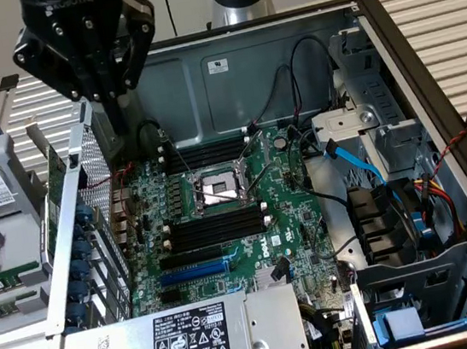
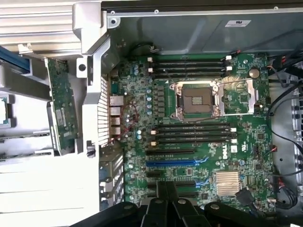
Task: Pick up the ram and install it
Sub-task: 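Reach for the ram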
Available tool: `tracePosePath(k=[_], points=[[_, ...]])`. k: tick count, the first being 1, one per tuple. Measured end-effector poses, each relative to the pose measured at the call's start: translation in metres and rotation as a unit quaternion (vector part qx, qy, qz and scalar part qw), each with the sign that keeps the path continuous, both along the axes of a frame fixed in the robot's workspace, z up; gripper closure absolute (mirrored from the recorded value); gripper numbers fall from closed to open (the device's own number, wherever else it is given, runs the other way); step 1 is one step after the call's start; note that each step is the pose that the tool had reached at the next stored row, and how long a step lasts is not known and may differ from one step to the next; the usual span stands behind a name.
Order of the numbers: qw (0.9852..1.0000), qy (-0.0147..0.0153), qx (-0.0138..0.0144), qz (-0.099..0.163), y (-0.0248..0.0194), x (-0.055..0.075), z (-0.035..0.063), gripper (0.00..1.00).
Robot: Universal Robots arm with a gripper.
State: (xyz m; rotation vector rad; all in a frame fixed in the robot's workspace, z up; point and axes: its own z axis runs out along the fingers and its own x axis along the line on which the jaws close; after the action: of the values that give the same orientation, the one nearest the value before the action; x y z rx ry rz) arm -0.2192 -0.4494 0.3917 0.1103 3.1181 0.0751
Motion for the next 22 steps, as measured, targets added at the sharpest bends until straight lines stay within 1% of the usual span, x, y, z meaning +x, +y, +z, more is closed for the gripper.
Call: tracePosePath(k=[3,12,13,14,17,19,20,22], points=[[1.0,0.0,-0.0001,0.0,-0.0021,-0.014,-0.0005,0.89],[1.0,0.0,-0.0005,0.0,-0.0008,-0.055,-0.0051,0.89],[1.0,0.0,-0.0009,0.0,0.0001,-0.059,-0.0054,0.89],[1.0,0.0,-0.0012,0.0,0.002,-0.064,-0.0056,0.89],[1.0,0.0,-0.002,0.0,0.0091,-0.075,-0.0061,0.89],[1.0,0.0,-0.0031,0.0,0.013,-0.084,-0.0066,0.89],[1.0,0.0,-0.0039,0.0,0.0142,-0.088,-0.0069,0.89],[1.0,0.0001,-0.0045,0.0,0.0147,-0.097,-0.0075,0.89]])
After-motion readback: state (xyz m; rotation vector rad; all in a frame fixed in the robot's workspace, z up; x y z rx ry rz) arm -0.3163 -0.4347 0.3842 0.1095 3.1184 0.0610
